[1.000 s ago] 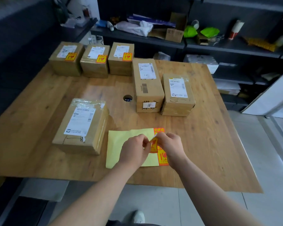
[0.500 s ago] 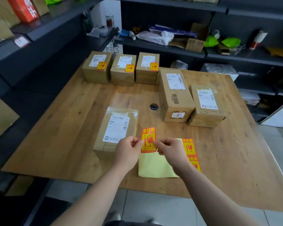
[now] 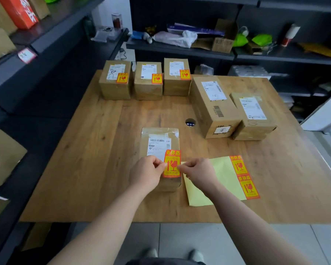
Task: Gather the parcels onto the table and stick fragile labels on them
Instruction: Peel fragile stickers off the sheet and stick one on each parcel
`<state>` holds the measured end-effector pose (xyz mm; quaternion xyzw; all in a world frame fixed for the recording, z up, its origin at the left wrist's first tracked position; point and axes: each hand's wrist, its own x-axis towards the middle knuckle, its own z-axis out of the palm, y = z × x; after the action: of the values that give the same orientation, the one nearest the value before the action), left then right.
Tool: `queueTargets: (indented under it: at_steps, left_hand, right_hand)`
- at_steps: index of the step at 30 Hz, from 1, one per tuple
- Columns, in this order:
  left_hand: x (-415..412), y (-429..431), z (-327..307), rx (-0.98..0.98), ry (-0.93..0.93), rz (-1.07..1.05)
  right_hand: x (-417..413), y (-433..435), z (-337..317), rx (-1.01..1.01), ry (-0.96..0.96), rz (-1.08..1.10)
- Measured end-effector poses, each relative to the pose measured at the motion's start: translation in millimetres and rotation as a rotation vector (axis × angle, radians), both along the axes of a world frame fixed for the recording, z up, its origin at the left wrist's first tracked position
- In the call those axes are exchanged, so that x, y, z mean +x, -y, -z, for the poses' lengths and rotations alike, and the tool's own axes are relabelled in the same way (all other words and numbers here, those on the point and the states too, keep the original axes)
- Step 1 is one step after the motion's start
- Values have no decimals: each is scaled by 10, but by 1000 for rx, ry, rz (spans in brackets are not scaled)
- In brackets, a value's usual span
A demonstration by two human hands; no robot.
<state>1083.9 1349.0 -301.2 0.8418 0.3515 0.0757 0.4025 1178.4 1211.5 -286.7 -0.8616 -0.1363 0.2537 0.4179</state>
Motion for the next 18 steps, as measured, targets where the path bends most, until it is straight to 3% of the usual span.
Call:
queueTargets:
  at_steps: [18]
  left_hand:
    - [17,-68,-26,72,-150,174]
  right_hand:
    - [-41,-21,21,-157,-37,21]
